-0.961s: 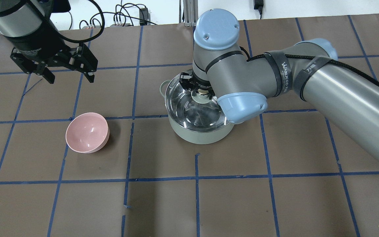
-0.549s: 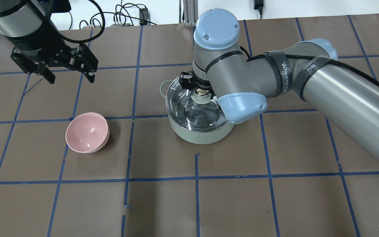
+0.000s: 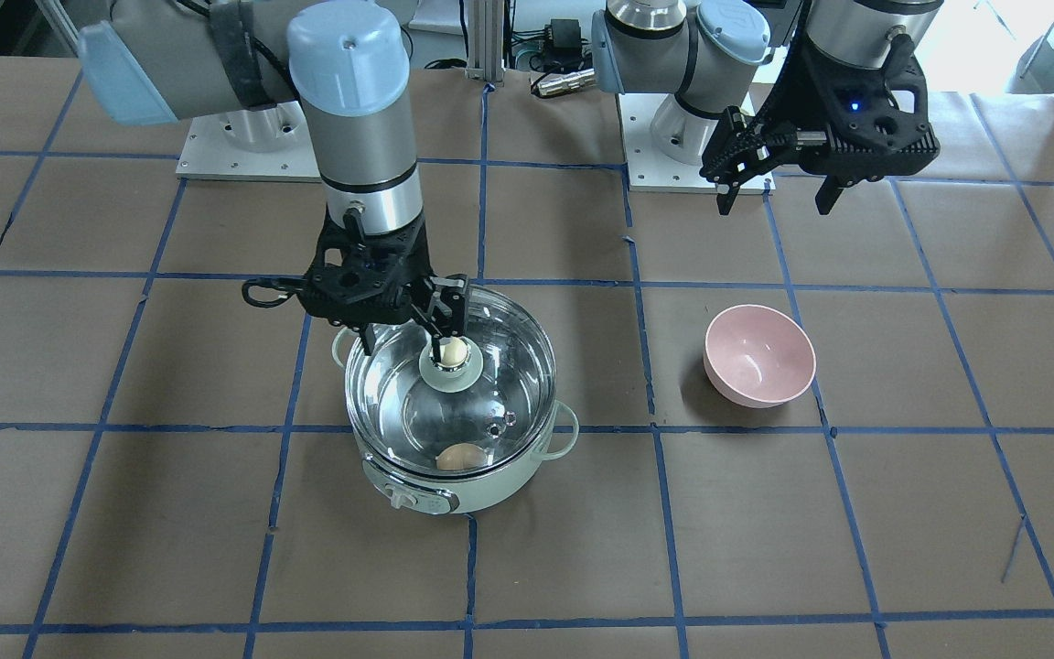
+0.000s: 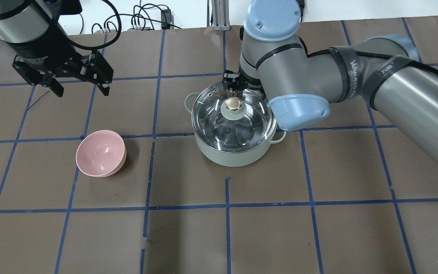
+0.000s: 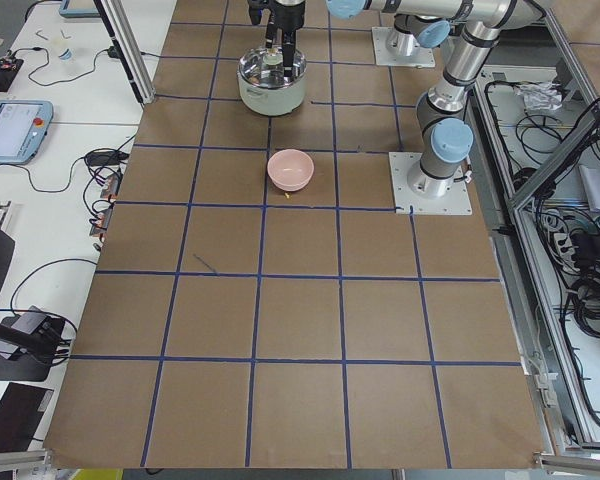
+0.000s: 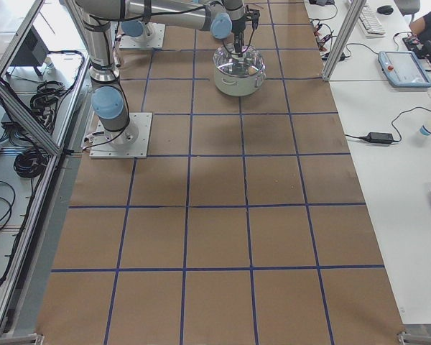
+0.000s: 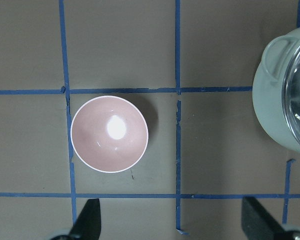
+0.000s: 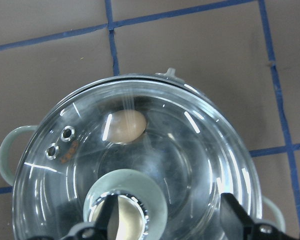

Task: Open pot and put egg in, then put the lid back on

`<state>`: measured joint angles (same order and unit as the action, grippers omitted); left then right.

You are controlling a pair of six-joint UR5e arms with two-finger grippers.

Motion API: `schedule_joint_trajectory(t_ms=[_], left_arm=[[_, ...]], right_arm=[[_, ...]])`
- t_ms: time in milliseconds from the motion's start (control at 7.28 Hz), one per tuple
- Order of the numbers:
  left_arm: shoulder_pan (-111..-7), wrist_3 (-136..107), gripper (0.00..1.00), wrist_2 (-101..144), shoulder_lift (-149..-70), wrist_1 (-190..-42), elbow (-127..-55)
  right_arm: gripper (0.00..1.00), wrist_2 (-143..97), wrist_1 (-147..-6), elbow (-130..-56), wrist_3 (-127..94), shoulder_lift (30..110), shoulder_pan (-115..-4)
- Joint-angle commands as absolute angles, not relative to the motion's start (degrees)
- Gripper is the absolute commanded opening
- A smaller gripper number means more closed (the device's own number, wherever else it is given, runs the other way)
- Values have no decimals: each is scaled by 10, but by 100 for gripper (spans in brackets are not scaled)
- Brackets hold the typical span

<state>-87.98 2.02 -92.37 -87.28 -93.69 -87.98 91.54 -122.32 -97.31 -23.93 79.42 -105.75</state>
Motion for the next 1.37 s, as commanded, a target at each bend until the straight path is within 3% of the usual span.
schedule_joint_trajectory(t_ms=[0,687,1236], left_arm=[[-881,20,100,-924,-873,-937,-880],[-881,19,100,-924,-873,-937,-880],[-882,18,100,-924,-873,-937,-880]], right_arm=[[100,920,-1184,-972,-194,826,-1012],[100,919,-1027,-971,-88,898,-898],[100,911,-1005,-971,-81,906,-884]])
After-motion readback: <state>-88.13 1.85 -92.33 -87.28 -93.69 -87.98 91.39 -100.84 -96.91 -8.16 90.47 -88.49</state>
